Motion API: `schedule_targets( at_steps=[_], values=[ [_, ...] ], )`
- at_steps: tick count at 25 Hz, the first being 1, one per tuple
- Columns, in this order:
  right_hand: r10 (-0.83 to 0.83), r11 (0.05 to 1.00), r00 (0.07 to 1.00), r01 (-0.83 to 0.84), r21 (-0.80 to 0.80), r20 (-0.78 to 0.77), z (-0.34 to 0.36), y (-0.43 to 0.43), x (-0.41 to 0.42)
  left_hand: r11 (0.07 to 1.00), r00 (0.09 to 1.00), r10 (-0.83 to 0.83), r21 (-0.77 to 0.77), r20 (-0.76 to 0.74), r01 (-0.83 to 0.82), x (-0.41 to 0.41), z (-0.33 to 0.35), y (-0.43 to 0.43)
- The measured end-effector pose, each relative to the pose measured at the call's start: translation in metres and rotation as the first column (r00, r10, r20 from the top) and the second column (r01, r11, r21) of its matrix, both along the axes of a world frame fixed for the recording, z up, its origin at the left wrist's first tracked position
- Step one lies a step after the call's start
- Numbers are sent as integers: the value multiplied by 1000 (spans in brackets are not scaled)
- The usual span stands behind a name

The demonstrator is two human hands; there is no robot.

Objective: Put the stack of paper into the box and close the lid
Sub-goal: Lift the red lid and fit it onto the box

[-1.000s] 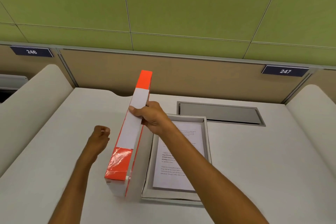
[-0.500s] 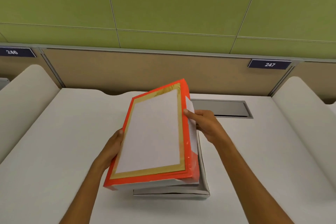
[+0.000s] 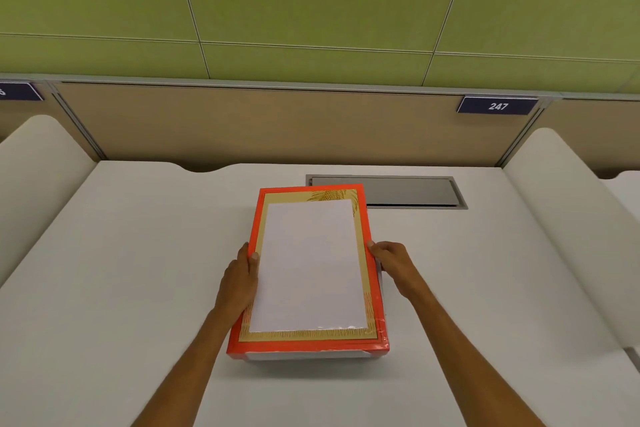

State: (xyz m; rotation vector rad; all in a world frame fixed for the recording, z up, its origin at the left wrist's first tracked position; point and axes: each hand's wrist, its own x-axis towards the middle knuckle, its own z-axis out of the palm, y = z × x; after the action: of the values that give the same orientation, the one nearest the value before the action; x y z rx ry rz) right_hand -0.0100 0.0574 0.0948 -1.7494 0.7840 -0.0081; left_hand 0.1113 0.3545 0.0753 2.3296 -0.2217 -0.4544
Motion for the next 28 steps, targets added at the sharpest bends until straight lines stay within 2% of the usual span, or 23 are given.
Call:
schedule_targets(
  at_steps=[4, 9, 23, 24, 26, 28],
  values=[
    [-16, 1000, 999, 16, -4, -42, -17, 0, -2, 1000, 998, 15, 24, 62, -16, -2, -18, -3],
    [-39, 999, 999, 39, 13, -18, -28, 4, -4, 997, 991, 34, 66, 132, -43, -2, -30, -9],
    [-19, 999, 999, 17, -50, -48, -49, 8, 3, 993, 992, 50, 100, 114, -62, 4, -50, -14],
    [6, 994, 996, -15, -106, -86, -49, 8, 4, 987, 990, 44, 148, 132, -63, 3, -49, -14],
    [15, 942, 992, -57, -329, -128, -50, 12, 9, 960, 955, 2, 266, 298, -85, 4, -46, -19],
    [47, 800, 997, -69, -596, -53, -47, 23, 15, 953, 874, -114, 302, 472, -39, 6, -40, -29]
  ],
)
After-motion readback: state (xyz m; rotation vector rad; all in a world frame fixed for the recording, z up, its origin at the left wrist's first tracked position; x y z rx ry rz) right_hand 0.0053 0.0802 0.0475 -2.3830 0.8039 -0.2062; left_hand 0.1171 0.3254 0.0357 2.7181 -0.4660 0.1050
